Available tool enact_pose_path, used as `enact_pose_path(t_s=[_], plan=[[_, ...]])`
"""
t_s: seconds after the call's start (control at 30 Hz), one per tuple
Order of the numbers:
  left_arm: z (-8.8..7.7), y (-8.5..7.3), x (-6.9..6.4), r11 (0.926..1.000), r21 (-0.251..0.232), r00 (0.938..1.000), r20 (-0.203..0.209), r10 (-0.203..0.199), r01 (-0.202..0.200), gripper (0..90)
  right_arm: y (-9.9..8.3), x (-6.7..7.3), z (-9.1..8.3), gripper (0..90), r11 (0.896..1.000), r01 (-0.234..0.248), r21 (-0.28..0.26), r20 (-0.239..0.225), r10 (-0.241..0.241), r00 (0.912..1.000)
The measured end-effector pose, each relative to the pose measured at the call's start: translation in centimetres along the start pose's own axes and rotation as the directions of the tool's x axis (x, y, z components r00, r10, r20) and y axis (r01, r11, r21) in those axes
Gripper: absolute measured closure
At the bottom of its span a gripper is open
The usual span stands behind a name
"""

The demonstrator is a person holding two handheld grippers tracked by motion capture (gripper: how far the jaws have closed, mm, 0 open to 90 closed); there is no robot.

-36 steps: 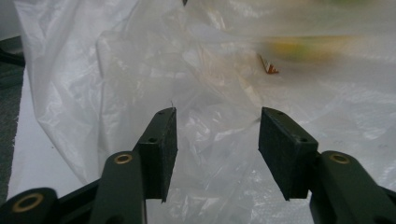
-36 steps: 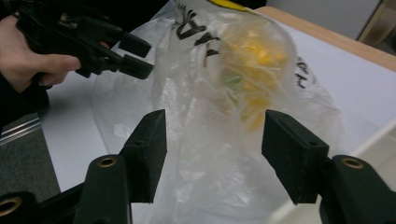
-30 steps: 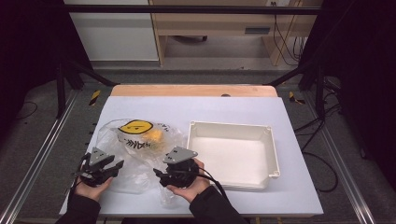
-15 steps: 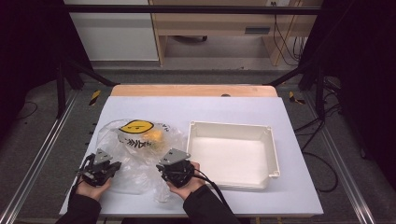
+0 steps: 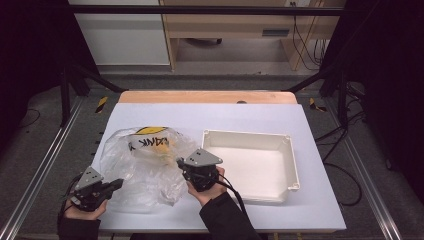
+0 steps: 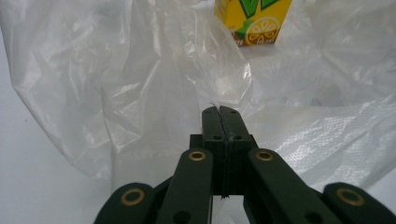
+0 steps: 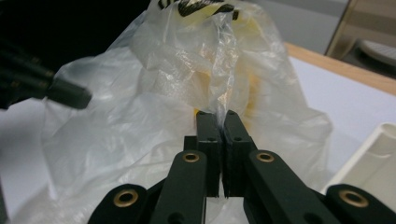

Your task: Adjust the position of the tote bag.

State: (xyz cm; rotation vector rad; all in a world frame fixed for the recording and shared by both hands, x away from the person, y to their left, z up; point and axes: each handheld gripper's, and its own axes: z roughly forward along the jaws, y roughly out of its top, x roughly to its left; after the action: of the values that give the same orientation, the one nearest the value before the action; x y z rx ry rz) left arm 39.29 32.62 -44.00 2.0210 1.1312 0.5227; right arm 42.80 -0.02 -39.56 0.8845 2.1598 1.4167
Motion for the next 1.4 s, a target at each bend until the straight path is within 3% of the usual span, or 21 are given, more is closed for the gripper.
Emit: enact_pose_path(t_s=[0.07,0.23,0.47,0.6,0.9,0.93,1.03,1.2,1.3,1.4], plan=[[0.1,-0.1,0.1,0.9999,0.008,0.9999,-0.008,-0.008,0.008,89.6,0.2,-0.3,-0.1,88.0,1.000,-0.018,-0.019,0.018,0.018,0.9997],[0.1,0.1,0.1,0.9999,-0.005,0.9998,-0.018,-0.012,0.012,87.7,0.2,-0.3,0.0,88.0,1.000,-0.018,-0.018,0.011,0.019,0.9998],[-0.8,1.2,-0.4,0.9940,-0.101,0.9985,-0.032,-0.045,0.042,62.7,0.3,0.1,0.1,88.2,1.000,-0.007,-0.019,-0.007,0.007,1.0000],[-0.8,2.1,-0.6,0.9902,-0.130,0.9975,-0.041,-0.057,0.051,50.2,0.5,0.4,0.1,88.3,1.000,-0.001,-0.023,-0.012,0.001,0.9999],[2.6,4.2,-0.8,0.9967,-0.068,0.9957,-0.079,-0.049,0.044,42.7,1.2,0.7,-0.1,88.4,0.999,0.011,-0.038,-0.018,-0.012,0.9998],[3.3,4.2,-0.8,0.9978,-0.049,0.9953,-0.083,-0.049,0.045,43.1,1.3,0.7,-0.1,88.4,0.999,0.010,-0.039,-0.018,-0.011,0.9998],[4.7,3.9,-0.6,0.9990,0.009,0.9969,-0.066,-0.043,0.044,56.5,1.4,0.7,0.0,88.4,0.999,0.012,-0.046,-0.017,-0.012,0.9998],[5.5,3.1,-0.1,0.9962,0.084,0.9985,-0.052,-0.018,0.023,82.5,1.4,0.5,0.3,88.4,0.999,0.006,-0.051,-0.004,-0.007,1.0000],[5.0,3.1,0.2,0.9975,0.068,0.9985,-0.052,-0.013,0.016,89.6,1.4,0.3,0.6,88.4,0.999,0.005,-0.050,0.006,-0.004,1.0000],[3.6,3.3,0.5,0.9994,-0.007,0.9975,-0.062,-0.035,0.034,89.9,1.4,0.0,0.8,88.4,0.999,0.006,-0.044,0.025,-0.005,0.9997]])
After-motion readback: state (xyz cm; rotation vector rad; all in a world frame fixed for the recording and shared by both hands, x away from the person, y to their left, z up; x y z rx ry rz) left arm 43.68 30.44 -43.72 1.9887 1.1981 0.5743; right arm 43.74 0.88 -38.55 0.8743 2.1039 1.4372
